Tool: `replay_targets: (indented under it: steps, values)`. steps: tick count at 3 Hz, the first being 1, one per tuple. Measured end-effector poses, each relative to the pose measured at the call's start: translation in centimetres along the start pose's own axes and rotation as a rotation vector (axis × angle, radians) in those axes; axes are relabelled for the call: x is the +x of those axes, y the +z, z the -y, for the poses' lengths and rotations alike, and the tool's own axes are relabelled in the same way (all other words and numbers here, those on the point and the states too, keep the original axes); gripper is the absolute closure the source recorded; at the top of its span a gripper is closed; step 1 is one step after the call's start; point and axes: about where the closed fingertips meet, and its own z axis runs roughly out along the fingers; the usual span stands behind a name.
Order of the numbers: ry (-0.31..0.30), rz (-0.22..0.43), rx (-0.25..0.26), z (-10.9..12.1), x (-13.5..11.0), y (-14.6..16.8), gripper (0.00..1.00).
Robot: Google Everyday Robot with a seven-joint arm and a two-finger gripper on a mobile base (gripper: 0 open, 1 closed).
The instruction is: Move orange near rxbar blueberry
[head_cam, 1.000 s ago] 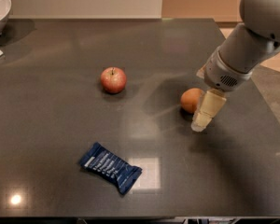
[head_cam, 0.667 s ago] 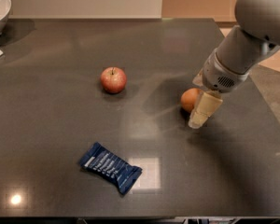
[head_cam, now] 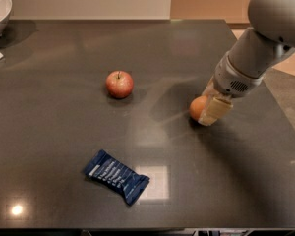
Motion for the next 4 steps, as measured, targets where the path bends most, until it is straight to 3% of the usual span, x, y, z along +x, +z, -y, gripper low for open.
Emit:
replay_targets:
  steps: [1, 2, 4]
  values:
    - [-0.040, 0.033, -0.028, -1.6, -1.5, -0.8, 0.87]
    - [-0.116, 0.081, -0.065, -4.2, -4.3, -1.2, 1.00]
    - [-0.258, 0.134, -0.148, -8.9, -9.2, 0.4, 1.00]
